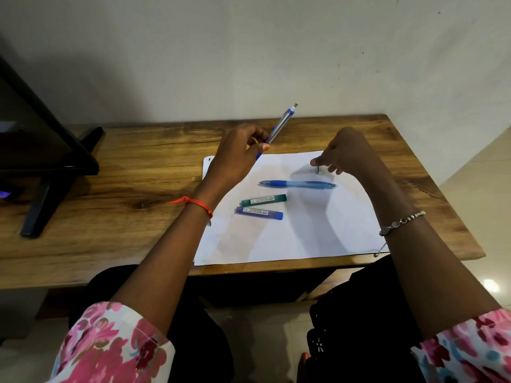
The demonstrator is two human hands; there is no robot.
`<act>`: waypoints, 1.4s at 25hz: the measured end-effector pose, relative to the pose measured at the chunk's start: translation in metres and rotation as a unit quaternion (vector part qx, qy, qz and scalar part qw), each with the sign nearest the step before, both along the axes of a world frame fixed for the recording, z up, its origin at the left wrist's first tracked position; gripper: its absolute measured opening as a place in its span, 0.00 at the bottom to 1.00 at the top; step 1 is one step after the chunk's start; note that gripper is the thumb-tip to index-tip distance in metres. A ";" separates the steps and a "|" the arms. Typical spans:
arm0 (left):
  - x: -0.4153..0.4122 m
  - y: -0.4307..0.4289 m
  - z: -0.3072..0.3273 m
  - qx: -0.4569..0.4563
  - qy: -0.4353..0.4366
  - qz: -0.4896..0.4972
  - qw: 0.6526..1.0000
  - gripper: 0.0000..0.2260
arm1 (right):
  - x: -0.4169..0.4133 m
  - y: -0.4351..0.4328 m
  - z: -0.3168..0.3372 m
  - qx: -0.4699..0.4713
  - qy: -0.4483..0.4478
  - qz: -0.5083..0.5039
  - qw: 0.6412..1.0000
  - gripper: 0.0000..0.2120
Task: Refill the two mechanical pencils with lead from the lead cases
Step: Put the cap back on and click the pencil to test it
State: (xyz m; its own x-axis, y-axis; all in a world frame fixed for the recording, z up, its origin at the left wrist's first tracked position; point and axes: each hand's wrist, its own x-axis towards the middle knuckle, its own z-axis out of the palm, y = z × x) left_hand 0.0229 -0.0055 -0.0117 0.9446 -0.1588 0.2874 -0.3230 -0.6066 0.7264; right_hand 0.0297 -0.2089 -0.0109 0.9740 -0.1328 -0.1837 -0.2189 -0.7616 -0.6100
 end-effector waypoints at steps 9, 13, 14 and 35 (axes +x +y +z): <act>-0.001 -0.002 0.000 -0.001 0.004 -0.005 1.000 0.07 | 0.009 0.007 -0.019 -0.066 -0.006 -0.011 0.998 0.11; -0.002 -0.001 0.001 -0.003 0.000 -0.007 1.000 0.06 | 0.004 0.012 0.007 0.239 -0.125 0.012 0.963 0.07; -0.003 -0.001 0.002 -0.003 -0.001 -0.006 1.000 0.06 | 0.002 0.013 0.014 0.327 -0.154 0.011 0.932 0.08; -0.002 -0.003 -0.001 0.019 0.005 -0.012 1.000 0.07 | -0.001 0.013 0.019 0.397 -0.268 0.108 0.871 0.06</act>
